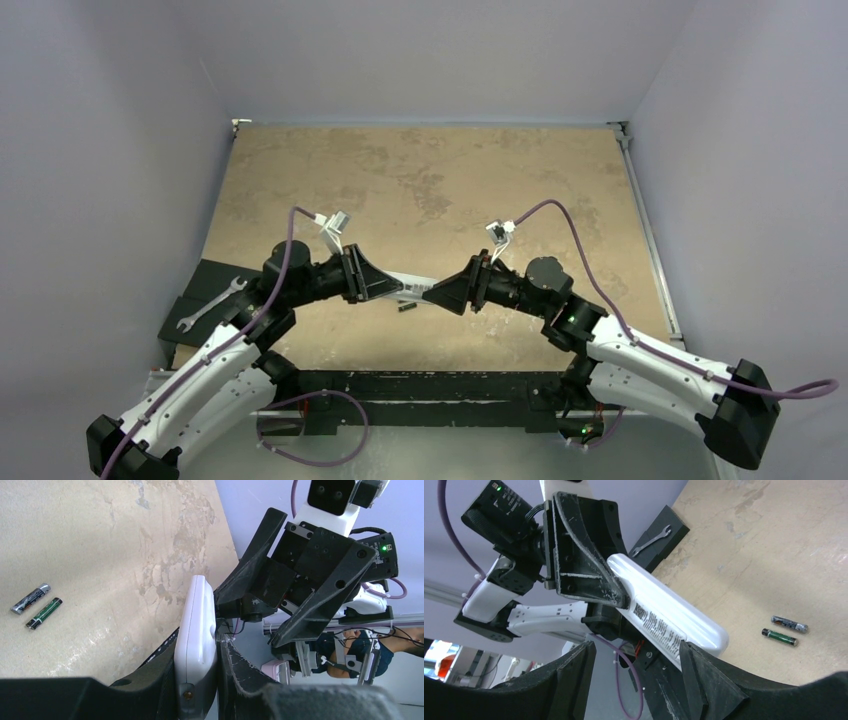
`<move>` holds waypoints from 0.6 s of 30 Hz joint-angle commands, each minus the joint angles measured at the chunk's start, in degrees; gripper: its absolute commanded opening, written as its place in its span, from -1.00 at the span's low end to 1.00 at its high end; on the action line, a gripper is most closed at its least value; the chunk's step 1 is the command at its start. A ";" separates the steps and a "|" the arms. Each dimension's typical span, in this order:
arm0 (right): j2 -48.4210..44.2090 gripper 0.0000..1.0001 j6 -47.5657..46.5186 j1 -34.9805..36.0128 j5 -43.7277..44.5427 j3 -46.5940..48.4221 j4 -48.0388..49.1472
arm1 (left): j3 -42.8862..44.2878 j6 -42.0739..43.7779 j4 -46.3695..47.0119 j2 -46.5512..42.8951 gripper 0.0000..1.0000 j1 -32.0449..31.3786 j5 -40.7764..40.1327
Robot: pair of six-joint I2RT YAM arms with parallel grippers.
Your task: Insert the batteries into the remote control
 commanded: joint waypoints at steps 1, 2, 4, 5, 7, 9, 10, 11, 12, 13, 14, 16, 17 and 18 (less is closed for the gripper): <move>-0.94 0.40 -0.57 0.26 3.33 2.61 0.06 | -0.10 -0.25 3.37 -0.68 -1.00 0.24 2.21; -0.94 0.40 -0.65 0.26 3.39 2.64 -0.11 | -0.03 -0.19 3.37 -0.69 -1.00 0.21 2.15; -0.77 0.40 -0.60 0.26 3.35 2.52 -0.15 | 0.06 -0.19 3.46 -0.56 -1.00 0.21 2.17; -0.69 0.40 -0.53 0.30 3.27 2.33 -0.03 | 0.15 -0.14 3.46 -0.55 -1.00 0.21 2.18; -0.59 0.39 -0.32 0.41 3.17 1.76 0.40 | 0.16 -0.16 3.46 -0.46 -1.00 0.23 2.10; -0.59 0.40 -0.14 0.59 3.17 1.28 0.88 | 0.16 -0.16 3.50 -0.46 -1.00 0.23 2.04; -0.67 0.40 -0.06 0.67 3.22 1.16 0.92 | 0.16 -0.13 3.57 -0.41 -1.00 0.23 2.01; -0.68 0.40 -0.05 0.76 3.30 1.05 0.81 | 0.22 -0.14 3.53 -0.38 -1.00 0.21 1.94; -0.68 0.40 -0.11 0.85 3.47 1.05 0.71 | 0.24 -0.12 3.48 -0.42 -1.00 0.21 1.96; -0.75 0.40 -0.13 0.94 3.56 1.01 0.62 | 0.25 -0.15 3.45 -0.38 -1.00 0.21 1.88; -0.77 0.40 -0.18 1.14 3.79 0.96 0.47 | 0.29 -0.23 3.46 -0.46 -1.00 0.21 1.78; -0.77 0.39 -0.35 1.37 4.40 1.05 0.00 | 0.38 -0.25 3.55 -0.46 -1.00 0.25 1.74; -0.70 0.39 -0.44 1.52 4.61 1.06 -0.16 | 0.44 -0.27 3.55 -0.48 -1.00 0.21 1.67; -0.62 0.39 -0.60 1.68 4.96 1.12 -0.52 | 0.50 -0.32 3.48 -0.46 -1.00 0.23 1.63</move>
